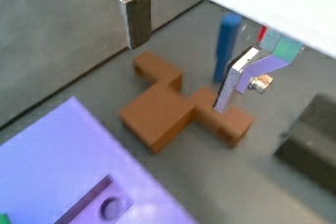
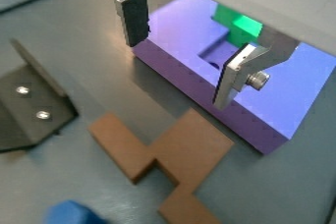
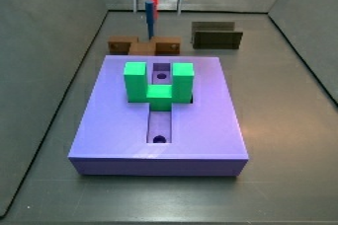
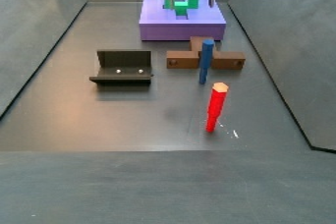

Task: Pick up the brown object. Move up. Place the brown object on the fixture. Regrasp the brown object. Move to above the board. Insert the brown object.
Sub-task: Pick up the brown object.

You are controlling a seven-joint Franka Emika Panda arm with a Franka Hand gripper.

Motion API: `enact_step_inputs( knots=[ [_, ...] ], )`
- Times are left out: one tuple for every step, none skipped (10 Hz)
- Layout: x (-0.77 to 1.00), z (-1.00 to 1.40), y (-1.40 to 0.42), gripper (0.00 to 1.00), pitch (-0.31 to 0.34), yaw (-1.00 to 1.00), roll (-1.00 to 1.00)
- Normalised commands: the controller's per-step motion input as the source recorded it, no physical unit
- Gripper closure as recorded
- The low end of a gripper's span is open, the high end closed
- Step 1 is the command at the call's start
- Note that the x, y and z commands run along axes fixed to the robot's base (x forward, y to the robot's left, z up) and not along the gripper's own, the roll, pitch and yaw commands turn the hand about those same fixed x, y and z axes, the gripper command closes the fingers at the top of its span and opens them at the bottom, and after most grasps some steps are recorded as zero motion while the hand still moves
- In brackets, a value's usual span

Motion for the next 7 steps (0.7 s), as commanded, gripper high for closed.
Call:
enact_step_inputs(
  knots=[
    [-0.25, -0.88, -0.23, 0.00, -0.176, -0.07, -0.02],
    [-0.18, -0.87, -0.23, 0.00, -0.169, -0.07, 0.00],
    [-0.15, -0.71, -0.37, 0.00, -0.137, -0.08, 0.18],
    [-0.10, -0.58, -0.47, 0.00, -0.091, -0.08, 0.36],
    [-0.09, -0.53, -0.35, 0.00, -0.059, -0.08, 0.35],
    [-0.13, -0.40, -0.11, 0.00, 0.000, 0.00, 0.26],
    [-0.11, -0.31, 0.00, 0.00, 0.000, 0.00, 0.18]
  ],
)
